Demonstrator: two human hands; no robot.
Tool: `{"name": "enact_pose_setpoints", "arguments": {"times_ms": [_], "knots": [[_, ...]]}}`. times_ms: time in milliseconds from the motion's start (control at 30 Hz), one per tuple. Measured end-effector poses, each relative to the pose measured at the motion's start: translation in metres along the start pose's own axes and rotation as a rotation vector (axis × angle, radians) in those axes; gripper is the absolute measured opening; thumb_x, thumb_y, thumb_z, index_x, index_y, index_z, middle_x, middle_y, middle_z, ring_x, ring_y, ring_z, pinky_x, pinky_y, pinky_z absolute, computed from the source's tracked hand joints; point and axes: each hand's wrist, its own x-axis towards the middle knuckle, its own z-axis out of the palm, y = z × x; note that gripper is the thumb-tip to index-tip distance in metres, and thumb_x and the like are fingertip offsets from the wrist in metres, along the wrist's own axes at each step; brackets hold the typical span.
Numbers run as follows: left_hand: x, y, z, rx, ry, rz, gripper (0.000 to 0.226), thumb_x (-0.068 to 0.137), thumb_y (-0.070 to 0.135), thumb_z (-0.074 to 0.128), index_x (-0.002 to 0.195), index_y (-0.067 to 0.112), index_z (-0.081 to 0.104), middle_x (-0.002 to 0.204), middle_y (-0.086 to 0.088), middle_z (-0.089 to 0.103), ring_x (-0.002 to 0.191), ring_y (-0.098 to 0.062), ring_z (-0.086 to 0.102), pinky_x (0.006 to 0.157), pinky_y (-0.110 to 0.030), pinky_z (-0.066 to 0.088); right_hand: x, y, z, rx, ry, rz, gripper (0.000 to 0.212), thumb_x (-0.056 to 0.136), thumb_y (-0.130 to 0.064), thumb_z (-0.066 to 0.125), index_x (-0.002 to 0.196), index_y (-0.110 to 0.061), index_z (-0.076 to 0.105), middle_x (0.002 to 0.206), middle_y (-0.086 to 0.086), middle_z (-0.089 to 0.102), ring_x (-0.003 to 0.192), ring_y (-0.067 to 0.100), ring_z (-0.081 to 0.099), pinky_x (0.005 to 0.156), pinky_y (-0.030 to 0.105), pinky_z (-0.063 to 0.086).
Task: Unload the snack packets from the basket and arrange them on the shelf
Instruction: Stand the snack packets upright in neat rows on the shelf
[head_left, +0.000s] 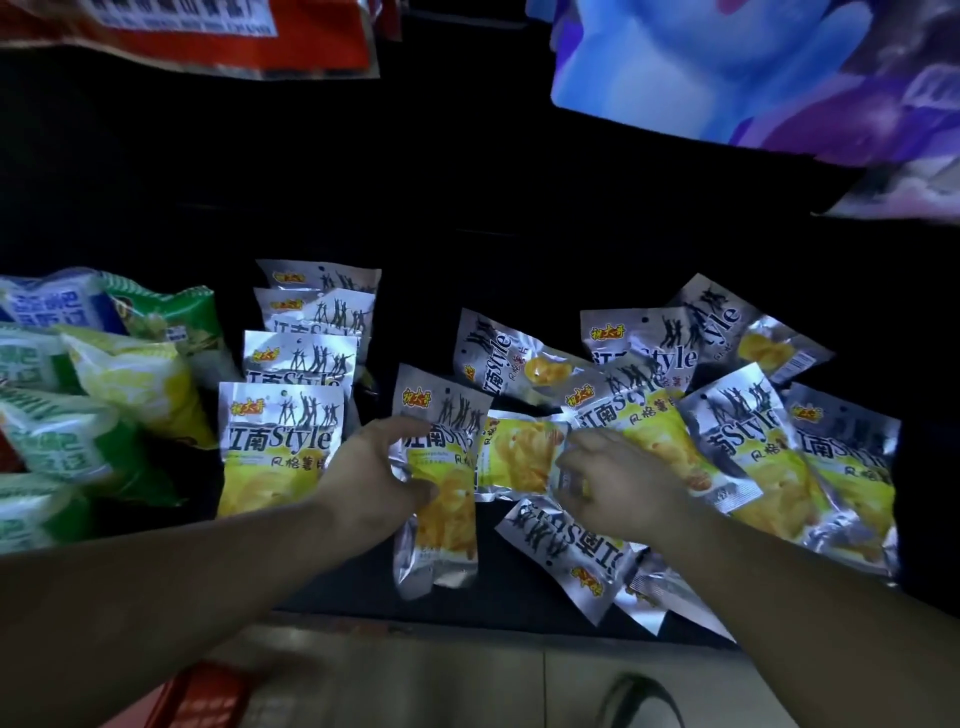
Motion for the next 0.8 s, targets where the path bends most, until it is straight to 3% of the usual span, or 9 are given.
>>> {"name": "enact_pose_setpoints", "arguments": {"times_ms": [67,133,233,300,367,467,567,700,800], "knots": [[0.003,-0.005,-0.002,-0.036,0.009,-0.009,0.061,0.083,0.018,0.082,0.134,0.040,0.056,0.137,-0.003,0.059,0.104,-0.028,0.068,0.071,-0.022,0.049,0.009,-0.007,-0.002,0.022,0.053,0.006,0.039,0.093,-0.049,0.053,0.127,-0.031,0.060,0.125,-0.008,0.052,0.123,0.017,0.048,0.093,0.033,0.047],[0.003,-0.011,-0.006,-0.069,0.025,-0.020,0.063,0.083,0.018,0.082,0.134,0.042,0.055,0.139,-0.003,0.059,0.088,-0.016,0.069,0.061,-0.018,0.049,0.017,-0.014,-0.003,0.042,0.079,0.012,0.035,0.095,-0.047,0.054,0.124,-0.031,0.062,0.117,-0.008,0.052,0.119,0.017,0.049,0.085,0.031,0.050],[0.003,-0.016,-0.012,-0.093,0.049,-0.034,0.064,0.083,0.017,0.083,0.134,0.042,0.053,0.140,-0.001,0.058,0.088,-0.014,0.068,0.061,-0.024,0.056,0.030,-0.028,0.000,0.046,0.094,-0.010,0.036,0.097,-0.043,0.054,0.129,-0.028,0.061,0.130,-0.005,0.051,0.125,0.020,0.048,0.089,0.035,0.052],[0.002,-0.019,-0.016,-0.118,0.057,-0.046,0.063,0.083,0.016,0.083,0.133,0.042,0.054,0.131,-0.015,0.063,0.061,-0.012,0.064,0.049,-0.031,0.055,0.039,-0.041,0.000,0.067,0.101,-0.026,0.032,0.097,-0.038,0.056,0.126,-0.024,0.063,0.133,-0.001,0.051,0.125,0.023,0.048,0.091,0.037,0.052],[0.002,-0.022,-0.018,-0.152,0.061,-0.050,0.062,0.083,0.014,0.083,0.131,0.042,0.055,0.128,-0.023,0.064,0.039,-0.005,0.051,0.040,-0.022,0.045,0.046,-0.053,-0.004,0.082,0.158,-0.019,0.027,0.095,-0.029,0.060,0.120,-0.021,0.066,0.126,0.001,0.053,0.121,0.024,0.051,0.087,0.037,0.053],[0.001,-0.017,-0.018,-0.178,0.062,-0.031,0.060,0.082,0.015,0.084,0.125,0.046,0.055,0.128,-0.009,0.064,0.052,-0.004,0.059,0.047,-0.015,0.046,0.039,-0.051,-0.011,0.039,0.289,0.105,0.032,0.086,-0.025,0.068,0.118,-0.022,0.065,0.124,0.004,0.051,0.121,0.028,0.050,0.091,0.038,0.048],[0.001,-0.006,-0.010,-0.192,0.032,0.008,0.060,0.084,0.015,0.082,0.127,0.045,0.054,0.136,-0.006,0.061,0.070,-0.004,0.062,0.052,-0.008,0.044,0.017,-0.028,-0.011,0.003,0.166,0.338,0.053,0.085,-0.050,0.068,0.132,-0.031,0.054,0.149,0.009,0.031,0.138,0.032,0.030,0.108,0.043,0.038],[-0.001,0.002,0.002,-0.205,-0.010,0.022,0.061,0.087,0.013,0.079,0.136,0.039,0.053,0.135,-0.005,0.060,0.110,-0.024,0.063,0.061,-0.010,0.042,-0.002,-0.002,-0.006,0.107,0.071,0.510,0.075,0.077,-0.070,0.068,0.141,-0.039,0.046,0.154,0.008,0.022,0.141,0.032,0.024,0.107,0.045,0.043],[0.000,0.004,0.009,-0.218,-0.019,0.024,0.059,0.088,0.009,0.077,0.132,0.040,0.055,0.123,0.001,0.060,0.080,-0.009,0.063,0.054,-0.004,0.044,-0.003,0.006,-0.002,0.278,0.067,0.591,0.082,0.072,-0.071,0.073,0.142,-0.039,0.045,0.151,0.009,0.031,0.139,0.033,0.028,0.101,0.048,0.048]]}}
